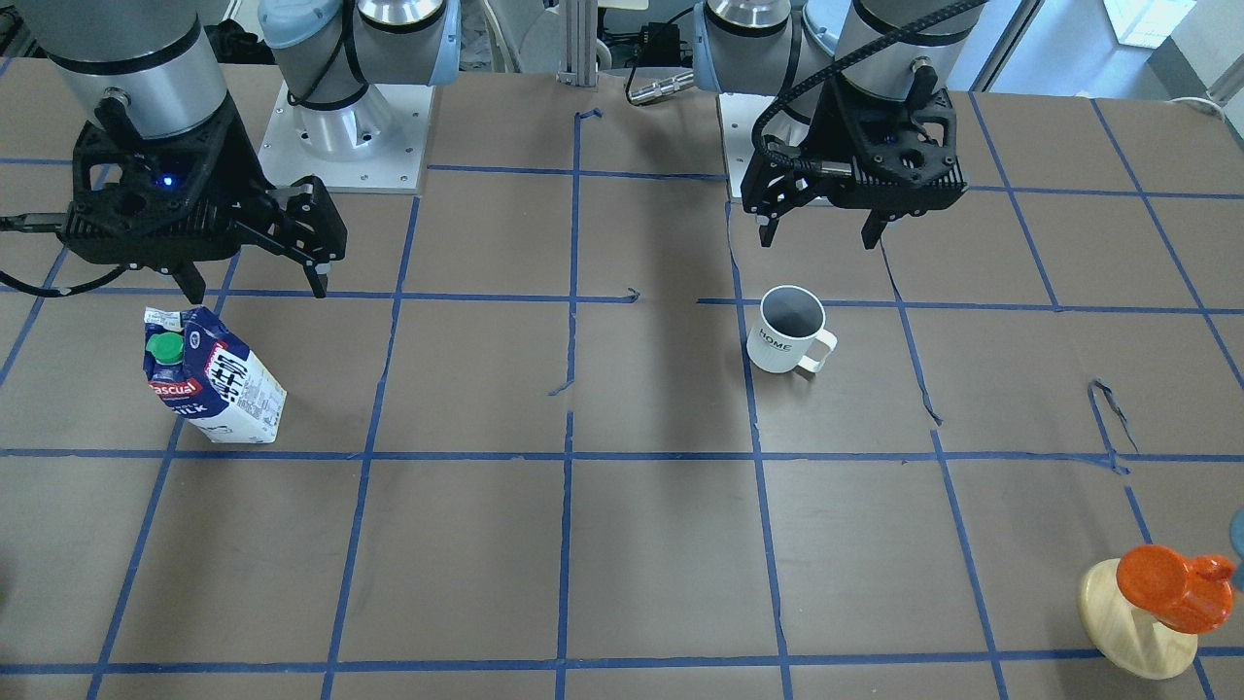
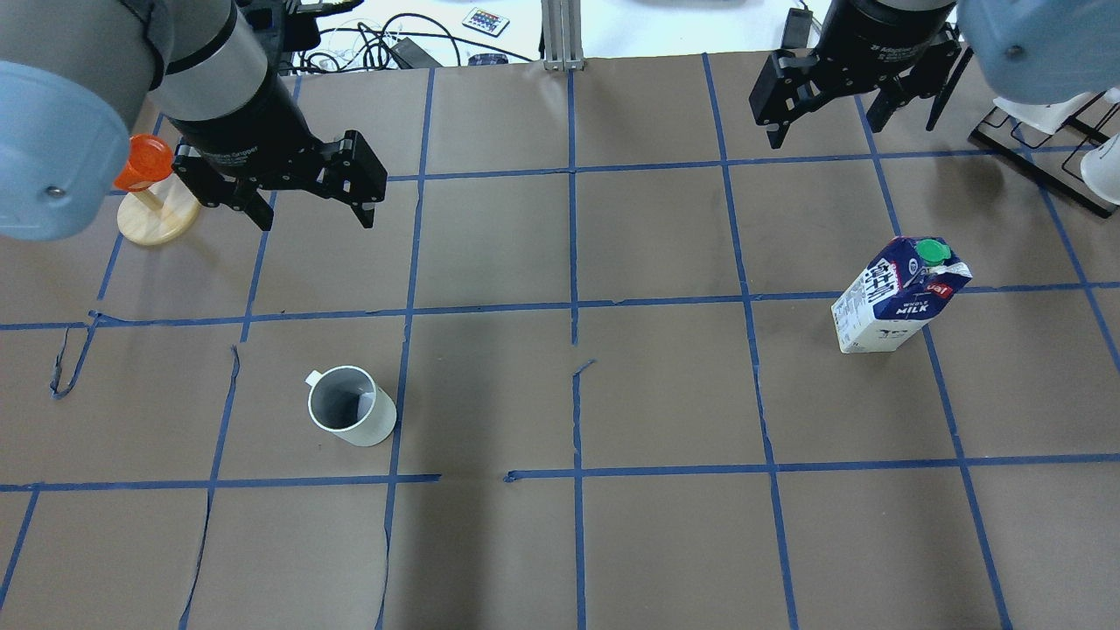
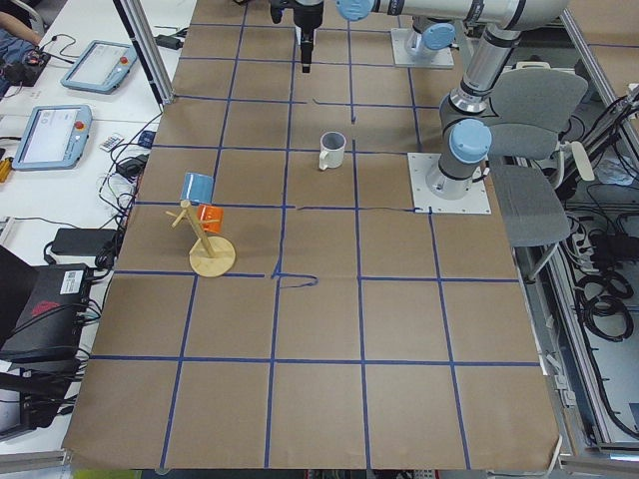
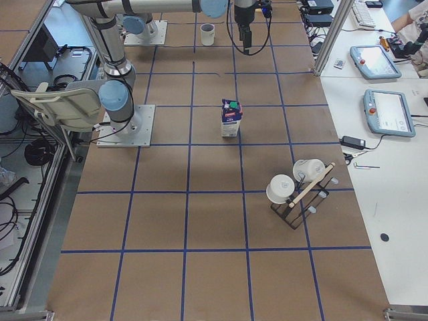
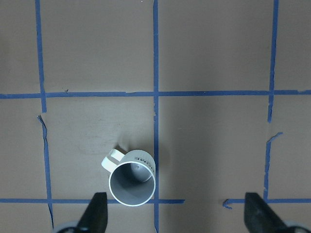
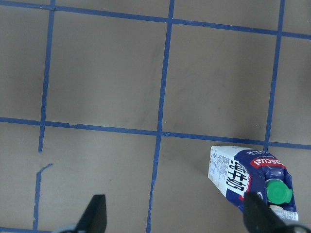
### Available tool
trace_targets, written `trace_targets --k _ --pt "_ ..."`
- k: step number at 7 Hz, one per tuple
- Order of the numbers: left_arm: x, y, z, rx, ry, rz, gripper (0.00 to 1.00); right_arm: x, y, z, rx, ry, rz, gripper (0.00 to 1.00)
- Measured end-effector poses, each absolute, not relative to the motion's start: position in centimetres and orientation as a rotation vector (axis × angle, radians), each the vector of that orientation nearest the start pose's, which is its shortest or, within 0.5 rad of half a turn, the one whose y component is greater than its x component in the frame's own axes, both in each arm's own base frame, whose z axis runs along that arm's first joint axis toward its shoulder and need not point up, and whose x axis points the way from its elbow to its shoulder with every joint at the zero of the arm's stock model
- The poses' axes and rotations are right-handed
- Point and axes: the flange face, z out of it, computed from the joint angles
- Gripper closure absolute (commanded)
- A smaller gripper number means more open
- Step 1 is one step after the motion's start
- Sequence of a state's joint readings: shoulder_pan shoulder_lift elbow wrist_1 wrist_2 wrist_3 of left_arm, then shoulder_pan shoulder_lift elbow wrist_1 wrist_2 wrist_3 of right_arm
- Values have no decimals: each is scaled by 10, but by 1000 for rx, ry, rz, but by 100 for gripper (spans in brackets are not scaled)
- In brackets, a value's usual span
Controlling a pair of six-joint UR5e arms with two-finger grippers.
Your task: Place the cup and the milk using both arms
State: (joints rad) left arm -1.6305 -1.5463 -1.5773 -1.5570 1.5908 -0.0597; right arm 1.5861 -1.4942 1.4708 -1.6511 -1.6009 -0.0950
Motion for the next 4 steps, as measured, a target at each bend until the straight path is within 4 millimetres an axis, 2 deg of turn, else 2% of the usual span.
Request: trace_targets --k 4 --pt "-160 -474 495 0 3122 -41 0 139 -531 501 -173 3166 -149 0"
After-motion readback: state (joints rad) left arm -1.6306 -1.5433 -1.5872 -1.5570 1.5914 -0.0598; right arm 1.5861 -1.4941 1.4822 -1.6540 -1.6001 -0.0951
